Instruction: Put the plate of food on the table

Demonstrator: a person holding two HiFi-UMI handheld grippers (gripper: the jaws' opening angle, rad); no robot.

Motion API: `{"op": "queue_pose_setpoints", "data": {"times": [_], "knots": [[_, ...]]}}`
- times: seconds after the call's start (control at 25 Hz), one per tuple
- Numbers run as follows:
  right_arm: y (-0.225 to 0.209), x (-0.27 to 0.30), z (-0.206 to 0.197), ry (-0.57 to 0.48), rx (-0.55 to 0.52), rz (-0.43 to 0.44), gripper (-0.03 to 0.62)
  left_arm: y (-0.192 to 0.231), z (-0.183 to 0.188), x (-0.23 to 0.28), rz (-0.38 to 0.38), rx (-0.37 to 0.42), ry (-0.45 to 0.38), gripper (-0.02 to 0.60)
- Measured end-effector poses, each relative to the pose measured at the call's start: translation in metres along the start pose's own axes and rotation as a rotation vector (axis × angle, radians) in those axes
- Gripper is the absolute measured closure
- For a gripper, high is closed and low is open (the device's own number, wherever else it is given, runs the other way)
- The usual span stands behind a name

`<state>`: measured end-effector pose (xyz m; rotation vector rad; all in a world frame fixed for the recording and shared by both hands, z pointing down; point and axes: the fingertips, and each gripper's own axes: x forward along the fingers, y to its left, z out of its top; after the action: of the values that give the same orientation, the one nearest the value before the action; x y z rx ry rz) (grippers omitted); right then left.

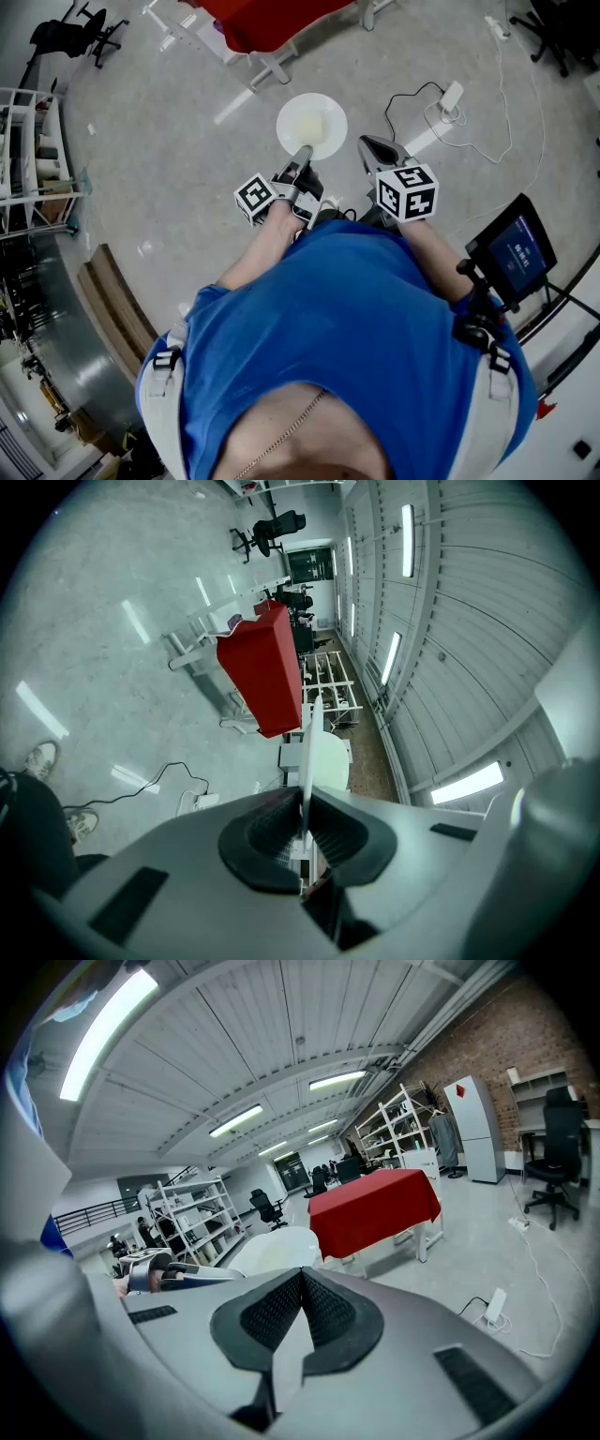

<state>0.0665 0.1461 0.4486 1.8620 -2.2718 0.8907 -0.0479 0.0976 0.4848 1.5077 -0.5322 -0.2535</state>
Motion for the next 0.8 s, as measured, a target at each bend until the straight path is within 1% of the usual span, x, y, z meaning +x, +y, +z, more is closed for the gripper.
{"op": "queue_pose_setpoints", "data": {"times": [0.12,0.36,0.48,0.64,0.8], "knots": [[-0.010,-0.016,0.002,-0.004,-0.007,0.007,0.592,-0.006,-0.018,0.005,-0.006,-0.001,-0.009,0.560],[-0.021,-0.022,0.002,-0.002,-0.015,0.043,0.592,-0.009,-0.030,0.014,-0.017,0.008,-0.042,0.560],[-0.026,-0.024,0.002,0.003,-0.025,0.068,0.592,-0.008,-0.034,0.016,-0.008,0.018,-0.066,0.560],[-0.038,-0.030,-0.002,0.011,-0.042,0.104,0.592,-0.002,-0.049,0.024,-0.007,-0.006,-0.100,0.560],[-0.040,-0.031,0.002,0.028,-0.059,0.140,0.592,-0.005,-0.055,0.025,-0.013,-0.016,-0.141,0.560]]}}
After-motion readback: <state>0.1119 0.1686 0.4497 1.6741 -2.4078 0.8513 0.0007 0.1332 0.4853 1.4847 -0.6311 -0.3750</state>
